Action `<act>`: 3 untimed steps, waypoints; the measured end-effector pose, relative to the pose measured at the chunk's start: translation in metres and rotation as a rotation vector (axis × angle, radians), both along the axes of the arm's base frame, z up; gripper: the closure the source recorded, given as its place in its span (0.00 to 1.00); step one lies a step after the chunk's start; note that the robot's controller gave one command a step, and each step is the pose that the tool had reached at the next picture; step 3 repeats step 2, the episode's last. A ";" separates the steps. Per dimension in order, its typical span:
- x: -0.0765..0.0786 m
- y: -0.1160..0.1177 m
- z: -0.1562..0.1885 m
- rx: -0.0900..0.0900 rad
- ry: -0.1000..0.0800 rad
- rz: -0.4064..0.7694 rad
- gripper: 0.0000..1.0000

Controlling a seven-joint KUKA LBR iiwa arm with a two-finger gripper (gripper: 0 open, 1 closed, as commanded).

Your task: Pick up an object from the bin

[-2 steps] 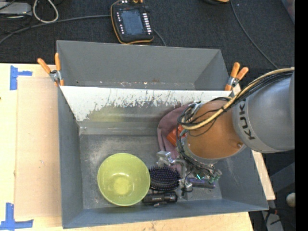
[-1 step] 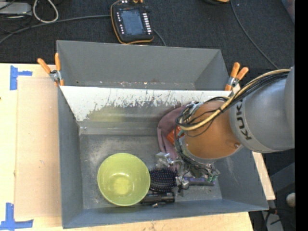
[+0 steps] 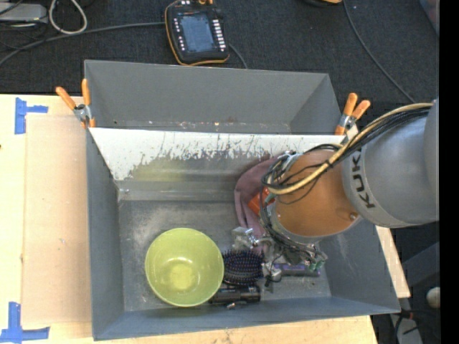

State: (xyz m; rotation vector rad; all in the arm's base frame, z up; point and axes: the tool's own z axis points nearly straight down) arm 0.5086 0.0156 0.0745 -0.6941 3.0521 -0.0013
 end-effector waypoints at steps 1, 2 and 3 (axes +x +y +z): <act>-0.004 0.013 0.000 -0.001 -0.013 -0.010 1.00; -0.019 0.020 0.001 0.000 -0.028 0.008 1.00; -0.019 0.020 0.001 0.000 -0.028 0.008 1.00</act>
Offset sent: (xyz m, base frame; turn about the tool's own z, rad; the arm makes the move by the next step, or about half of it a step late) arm -0.0264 0.0199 -0.0045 -0.0077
